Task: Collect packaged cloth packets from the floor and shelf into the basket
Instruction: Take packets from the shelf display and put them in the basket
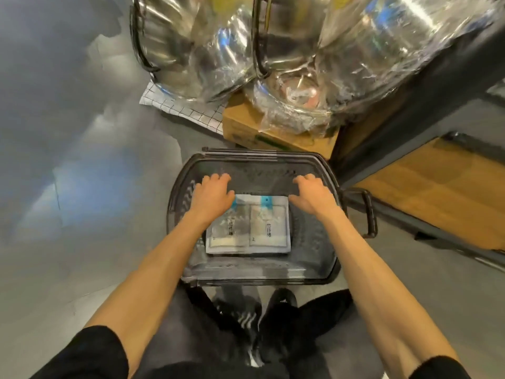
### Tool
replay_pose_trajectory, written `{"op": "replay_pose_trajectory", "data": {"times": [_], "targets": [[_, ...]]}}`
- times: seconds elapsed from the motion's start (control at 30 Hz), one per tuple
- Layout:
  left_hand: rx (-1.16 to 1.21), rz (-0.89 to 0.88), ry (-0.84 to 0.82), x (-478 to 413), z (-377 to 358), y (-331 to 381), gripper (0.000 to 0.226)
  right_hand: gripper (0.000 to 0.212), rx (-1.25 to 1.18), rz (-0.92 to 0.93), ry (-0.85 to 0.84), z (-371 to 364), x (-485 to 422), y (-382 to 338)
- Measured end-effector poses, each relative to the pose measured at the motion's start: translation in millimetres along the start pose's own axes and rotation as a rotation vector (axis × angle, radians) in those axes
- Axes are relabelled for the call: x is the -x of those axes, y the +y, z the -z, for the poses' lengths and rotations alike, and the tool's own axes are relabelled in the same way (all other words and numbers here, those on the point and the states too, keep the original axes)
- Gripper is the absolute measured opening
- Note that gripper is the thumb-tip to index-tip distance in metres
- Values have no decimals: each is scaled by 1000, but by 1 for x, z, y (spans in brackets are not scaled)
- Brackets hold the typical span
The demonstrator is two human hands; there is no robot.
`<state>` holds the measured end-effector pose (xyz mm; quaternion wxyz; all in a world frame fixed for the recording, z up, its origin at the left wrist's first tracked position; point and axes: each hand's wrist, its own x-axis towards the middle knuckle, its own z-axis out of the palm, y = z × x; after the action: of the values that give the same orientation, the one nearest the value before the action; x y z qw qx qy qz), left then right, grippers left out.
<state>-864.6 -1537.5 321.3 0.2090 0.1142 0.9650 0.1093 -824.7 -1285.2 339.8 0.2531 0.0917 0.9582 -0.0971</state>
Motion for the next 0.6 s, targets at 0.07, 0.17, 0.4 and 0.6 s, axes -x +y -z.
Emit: {"op": "replay_pose_trajectory", "data": {"times": [0.07, 0.17, 0.4, 0.6], "targets": [[45, 9, 19, -25, -44, -10, 45, 53, -10, -12, -1, -39, -26, 13], [9, 25, 0, -54, -108, -25, 44, 53, -18, -33, -7, -93, -65, 31], [28, 200, -149, -112, -200, -60, 40, 44, -81, -82, -115, -194, -140, 63], [54, 356, -185, -138, -252, -91, 59, 60, -152, -162, -154, -244, -178, 68]]}}
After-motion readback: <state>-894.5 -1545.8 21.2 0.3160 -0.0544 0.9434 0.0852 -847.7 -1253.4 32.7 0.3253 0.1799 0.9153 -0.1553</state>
